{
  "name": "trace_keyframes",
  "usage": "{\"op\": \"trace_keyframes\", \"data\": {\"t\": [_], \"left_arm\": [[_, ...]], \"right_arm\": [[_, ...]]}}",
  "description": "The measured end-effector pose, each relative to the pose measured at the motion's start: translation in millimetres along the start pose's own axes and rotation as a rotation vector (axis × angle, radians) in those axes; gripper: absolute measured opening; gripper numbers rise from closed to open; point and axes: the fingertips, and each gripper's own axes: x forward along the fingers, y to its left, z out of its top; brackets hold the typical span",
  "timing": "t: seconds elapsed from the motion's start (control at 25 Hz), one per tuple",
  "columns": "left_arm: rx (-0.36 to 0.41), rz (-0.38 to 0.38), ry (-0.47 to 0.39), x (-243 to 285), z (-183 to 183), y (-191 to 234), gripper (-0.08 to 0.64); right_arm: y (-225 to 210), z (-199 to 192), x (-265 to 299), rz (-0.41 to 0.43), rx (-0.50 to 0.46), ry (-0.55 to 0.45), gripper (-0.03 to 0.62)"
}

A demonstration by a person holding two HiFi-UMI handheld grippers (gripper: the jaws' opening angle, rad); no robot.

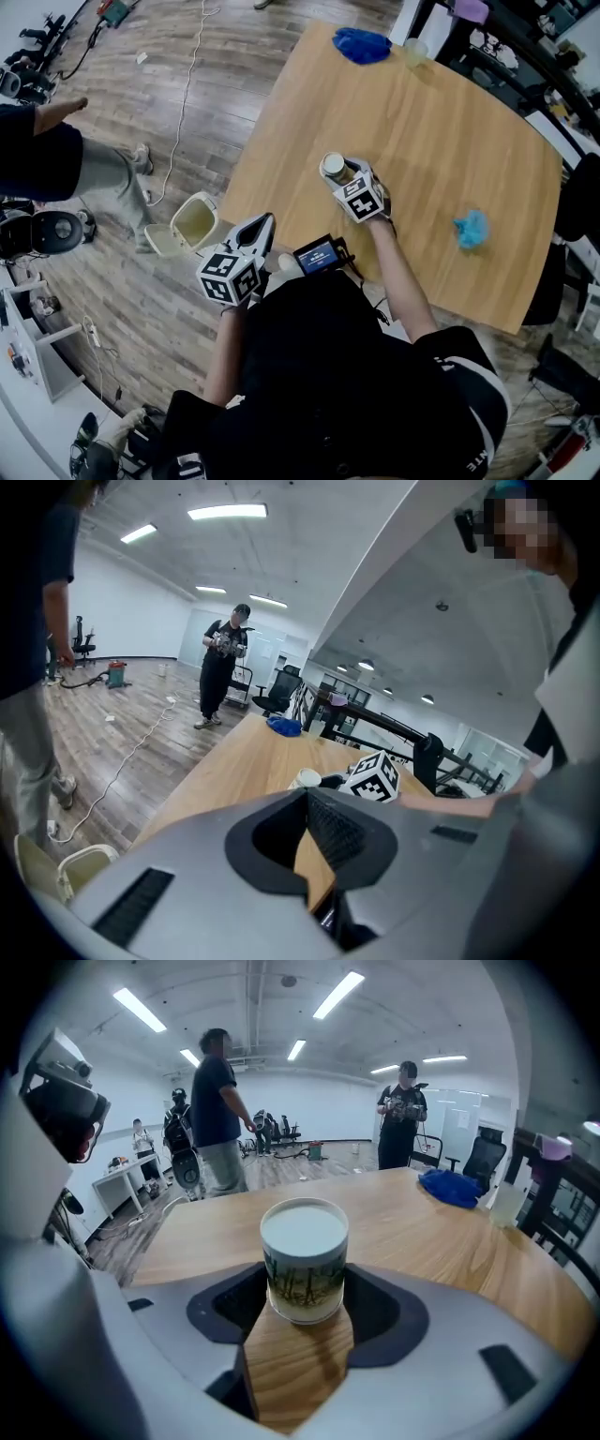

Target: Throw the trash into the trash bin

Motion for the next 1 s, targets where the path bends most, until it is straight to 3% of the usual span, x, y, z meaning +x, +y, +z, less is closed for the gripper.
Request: {"op": "trace_keyframes", "data": {"t": [0.16,0.36,0.6,0.84,1.0], "left_arm": [[-0.013,0.031,-0.007,-10,-3,4,0.006],[-0.057,0.097,-0.048,-31,-8,21,0.006],[-0.145,0.212,-0.087,-72,-27,59,0.006],[-0.225,0.322,-0.135,-121,-44,102,0.006],[-0.255,0.352,-0.184,-157,-45,141,0.006]], "right_arm": [[13,19,3,0.042,0.012,-0.048,0.252],[46,54,22,0.126,-0.057,-0.074,0.252],[104,89,58,0.255,-0.137,-0.127,0.25],[176,125,100,0.368,-0.225,-0.089,0.25],[238,154,126,0.42,-0.29,-0.085,0.252]]}}
